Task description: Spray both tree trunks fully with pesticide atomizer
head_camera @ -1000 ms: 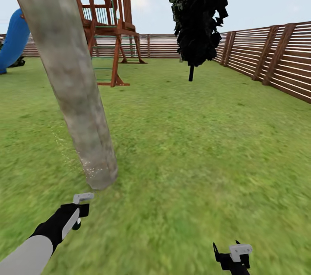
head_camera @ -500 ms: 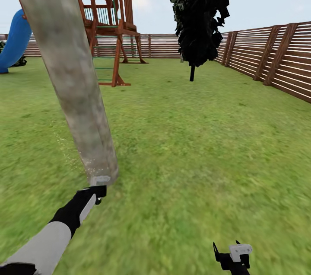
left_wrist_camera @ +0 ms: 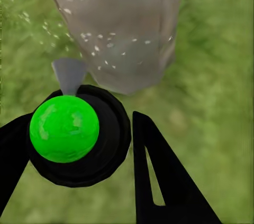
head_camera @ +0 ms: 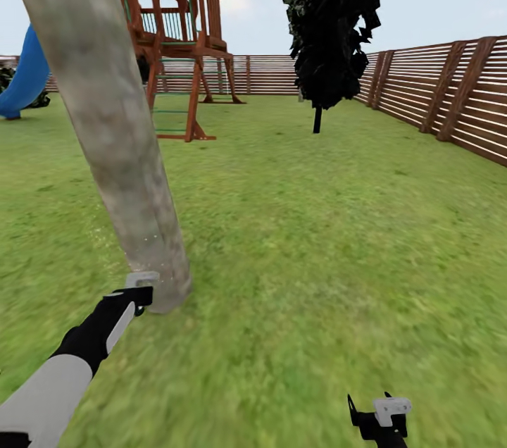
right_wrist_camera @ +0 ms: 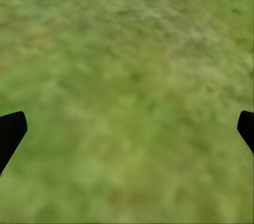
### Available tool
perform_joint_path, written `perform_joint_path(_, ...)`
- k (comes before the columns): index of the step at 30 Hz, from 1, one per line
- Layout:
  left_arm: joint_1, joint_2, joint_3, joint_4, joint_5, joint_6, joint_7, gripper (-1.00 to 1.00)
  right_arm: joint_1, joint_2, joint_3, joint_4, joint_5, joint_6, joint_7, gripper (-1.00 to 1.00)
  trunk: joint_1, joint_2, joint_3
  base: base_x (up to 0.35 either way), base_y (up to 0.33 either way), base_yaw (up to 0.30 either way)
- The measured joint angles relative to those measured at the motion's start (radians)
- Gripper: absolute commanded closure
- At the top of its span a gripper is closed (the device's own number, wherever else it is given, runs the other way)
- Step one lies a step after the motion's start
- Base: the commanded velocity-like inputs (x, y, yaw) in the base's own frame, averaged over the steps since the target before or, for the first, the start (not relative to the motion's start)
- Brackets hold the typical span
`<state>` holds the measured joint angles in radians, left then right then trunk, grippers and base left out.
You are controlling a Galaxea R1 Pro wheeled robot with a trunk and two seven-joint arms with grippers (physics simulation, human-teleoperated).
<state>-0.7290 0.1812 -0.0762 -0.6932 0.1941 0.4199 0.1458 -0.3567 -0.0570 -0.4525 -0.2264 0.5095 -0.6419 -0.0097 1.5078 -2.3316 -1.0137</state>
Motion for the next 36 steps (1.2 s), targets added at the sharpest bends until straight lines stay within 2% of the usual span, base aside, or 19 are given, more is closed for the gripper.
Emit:
perform_joint_path(5, 0.003, 0.014, 0.007, -0.002, 0.004, 0.002, 0.000, 1.00, 0.000, 0.000, 0.000, 0.001, 0.000, 0.000, 0.000, -1.00, 0.000, 0.000, 0.000, 0.086, -0.054, 0.180)
perform_joint_path(8, 0.004, 0.013, 0.005, -0.003, 0.008, -0.002, 0.001, 1.00, 0.000, 0.000, 0.000, 0.001, 0.000, 0.000, 0.000, -1.00, 0.001, 0.000, 0.000, -0.179, -0.060, 0.012)
perform_joint_path(10, 0.004, 0.003, 0.002, -0.043, 0.004, 0.002, 0.001, 1.00, 0.000, 0.000, 0.000, 0.001, 0.000, 0.000, 0.000, -1.00, 0.001, 0.000, 0.000, -0.180, -0.064, 0.002)
perform_joint_path(12, 0.004, -0.001, 0.000, -0.122, 0.003, 0.009, 0.001, 1.00, 0.000, 0.000, 0.000, 0.001, 0.000, 0.000, 0.000, -1.00, 0.000, 0.000, 0.000, -0.032, -0.011, 0.000)
perform_joint_path(14, 0.000, 0.000, -0.002, -0.160, 0.000, 0.049, 0.002, 1.00, 0.000, 0.000, 0.000, 0.001, 0.000, 0.000, 0.000, -1.00, 0.000, 0.000, 0.000, -0.009, -0.003, 0.000)
perform_joint_path(16, -0.005, 0.013, 0.004, -0.207, 0.000, 0.111, 0.001, 1.00, 0.000, 0.000, 0.000, 0.001, 0.000, 0.000, 0.000, -1.00, 0.000, 0.000, 0.000, -0.002, -0.001, 0.000)
perform_joint_path(17, -0.007, 0.028, 0.029, -0.227, -0.011, 0.131, 0.002, 1.00, 0.000, 0.000, 0.000, 0.002, 0.000, 0.000, 0.000, -1.00, 0.000, 0.000, 0.000, 0.000, 0.000, 0.000)
perform_joint_path(20, 0.003, 0.047, 0.064, -0.236, -0.008, 0.137, 0.009, 1.00, 0.000, 0.000, 0.000, 0.002, 0.000, 0.000, 0.000, -1.00, 0.000, 0.000, 0.000, 0.000, 0.000, 0.117)
perform_joint_path(23, 0.005, 0.061, 0.070, -0.237, -0.008, 0.137, 0.036, 1.00, 0.000, 0.000, 0.000, 0.001, 0.000, 0.000, 0.000, -1.00, 0.000, 0.000, 0.000, 0.002, 0.000, 0.247)
perform_joint_path(33, 0.012, 0.059, 0.068, -0.222, -0.007, 0.136, 0.051, 1.00, 0.000, 0.000, 0.000, 0.001, 0.000, 0.000, 0.000, -1.00, 0.000, 0.000, 0.000, 0.188, -0.188, 0.023)
perform_joint_path(36, 0.048, 0.057, 0.068, -0.222, -0.004, 0.131, 0.101, 1.00, 0.000, 0.000, 0.000, 0.001, 0.000, 0.000, 0.000, -1.00, 0.000, 0.000, 0.000, 0.202, -0.207, 0.223)
